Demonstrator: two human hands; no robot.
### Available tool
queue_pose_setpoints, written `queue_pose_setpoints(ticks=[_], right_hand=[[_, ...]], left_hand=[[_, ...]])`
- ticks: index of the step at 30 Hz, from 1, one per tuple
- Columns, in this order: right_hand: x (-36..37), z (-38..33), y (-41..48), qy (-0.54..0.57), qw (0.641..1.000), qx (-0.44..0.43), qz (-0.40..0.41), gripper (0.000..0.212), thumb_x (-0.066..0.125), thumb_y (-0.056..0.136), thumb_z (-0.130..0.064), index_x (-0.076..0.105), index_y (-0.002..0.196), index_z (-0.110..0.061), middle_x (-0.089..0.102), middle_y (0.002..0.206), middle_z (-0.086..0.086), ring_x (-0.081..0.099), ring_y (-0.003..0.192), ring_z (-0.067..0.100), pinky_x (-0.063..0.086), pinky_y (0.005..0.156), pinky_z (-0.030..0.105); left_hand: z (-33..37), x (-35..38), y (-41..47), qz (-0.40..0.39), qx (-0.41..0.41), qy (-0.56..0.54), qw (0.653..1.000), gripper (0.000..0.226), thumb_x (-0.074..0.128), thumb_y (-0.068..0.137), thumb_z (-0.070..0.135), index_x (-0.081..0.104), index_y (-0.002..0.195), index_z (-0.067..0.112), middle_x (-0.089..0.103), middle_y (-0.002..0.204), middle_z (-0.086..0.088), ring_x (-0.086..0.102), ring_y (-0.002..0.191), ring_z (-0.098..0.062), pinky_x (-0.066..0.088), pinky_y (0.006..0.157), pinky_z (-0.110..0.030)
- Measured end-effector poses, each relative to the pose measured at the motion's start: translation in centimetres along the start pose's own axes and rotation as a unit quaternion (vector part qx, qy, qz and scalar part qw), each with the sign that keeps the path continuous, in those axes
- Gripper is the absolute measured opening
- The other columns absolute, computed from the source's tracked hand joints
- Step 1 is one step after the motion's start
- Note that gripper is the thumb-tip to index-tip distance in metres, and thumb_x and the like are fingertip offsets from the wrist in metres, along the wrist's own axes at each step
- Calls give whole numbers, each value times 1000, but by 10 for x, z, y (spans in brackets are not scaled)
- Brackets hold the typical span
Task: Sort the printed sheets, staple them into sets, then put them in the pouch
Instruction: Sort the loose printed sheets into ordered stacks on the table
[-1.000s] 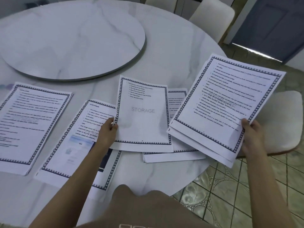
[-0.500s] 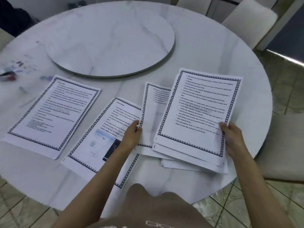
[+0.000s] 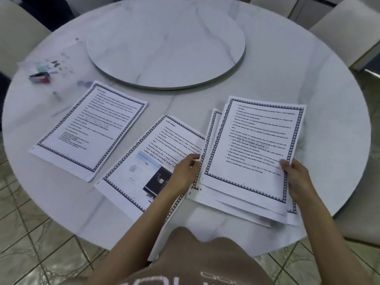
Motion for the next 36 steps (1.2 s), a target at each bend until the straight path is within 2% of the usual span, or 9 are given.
queue_pose_setpoints(ticks=[4, 7, 9, 13, 20, 24, 28, 32, 36], right_hand=[[0, -3, -2, 1, 1000, -1, 5, 21, 47, 96, -12, 55, 115, -8, 63, 91, -3, 66, 62, -3, 55, 61, 14], [4, -7, -6, 4, 1000, -3, 8, 23, 46, 96, -12, 55, 117, -9, 63, 92, -5, 67, 64, -3, 56, 63, 14], [8, -9, -9, 9, 1000, -7, 4, 26, 46, 96, -12, 54, 121, -8, 63, 96, -5, 68, 76, 3, 55, 69, 16], [21, -11, -20, 27, 1000, -14, 3, 22, 44, 97, -11, 55, 116, -11, 62, 96, -7, 63, 85, 8, 55, 69, 14], [53, 6, -47, 40, 999, -5, 16, 15, 45, 96, -9, 55, 108, -11, 68, 92, -2, 67, 71, 3, 55, 61, 14], [65, 13, -63, 38, 999, -9, 25, 27, 44, 97, -9, 52, 122, -6, 59, 114, 9, 62, 88, 14, 54, 80, 22], [74, 16, -77, 47, 998, 3, 35, 35, 44, 97, -11, 46, 131, -3, 56, 121, 9, 58, 104, 25, 48, 95, 38], [87, 15, -89, 53, 998, 0, 41, 26, 43, 97, -11, 51, 121, -7, 58, 112, 10, 60, 86, 16, 55, 74, 27], [105, 12, -96, 42, 998, -6, 36, 18, 45, 97, -13, 55, 112, -11, 61, 112, 13, 62, 88, 17, 56, 74, 28]], left_hand=[[-3, -26, 3, -12, -8, -62, 998, 27, 42, 97, 12, 56, 120, 14, 64, 106, -5, 62, 73, -16, 53, 62, -18], [-8, -62, 9, 33, -4, -10, 999, 25, 47, 95, 16, 57, 118, 17, 66, 106, -3, 64, 75, -13, 55, 70, -25], [-13, -91, 14, 83, 4, 53, 995, 25, 51, 94, 19, 58, 117, 19, 66, 110, -4, 63, 80, -16, 54, 79, -33], [-24, -142, 19, 173, -2, 175, 969, 32, 52, 92, 19, 55, 123, 12, 62, 119, -9, 58, 98, -23, 42, 83, -27], [-42, -138, 29, 125, -68, 358, 923, 61, 62, 85, 35, 39, 131, 2, 36, 135, -23, 33, 126, -38, 37, 97, -44], [-43, -143, 33, 140, -58, 353, 923, 62, 67, 81, 35, 41, 126, 2, 45, 128, -20, 43, 119, -35, 41, 92, -43], [-50, -157, 36, 131, -22, 297, 946, 28, 60, 85, 22, 56, 105, 3, 60, 106, -16, 58, 96, -32, 45, 74, -35], [-53, -175, 32, 152, 47, 212, 964, 21, 50, 93, 18, 54, 104, 1, 59, 98, -18, 57, 89, -33, 41, 69, -34], [-44, -205, 19, 195, 114, 176, 958, 21, 40, 98, 18, 49, 111, 3, 60, 82, -16, 53, 66, -27, 40, 59, -32]])
Point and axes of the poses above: each hand's wrist, its own y-axis towards the middle knuckle, its own x-axis out of the palm, z = x × y, the point moved 5 cm from there along y, towards the middle knuckle
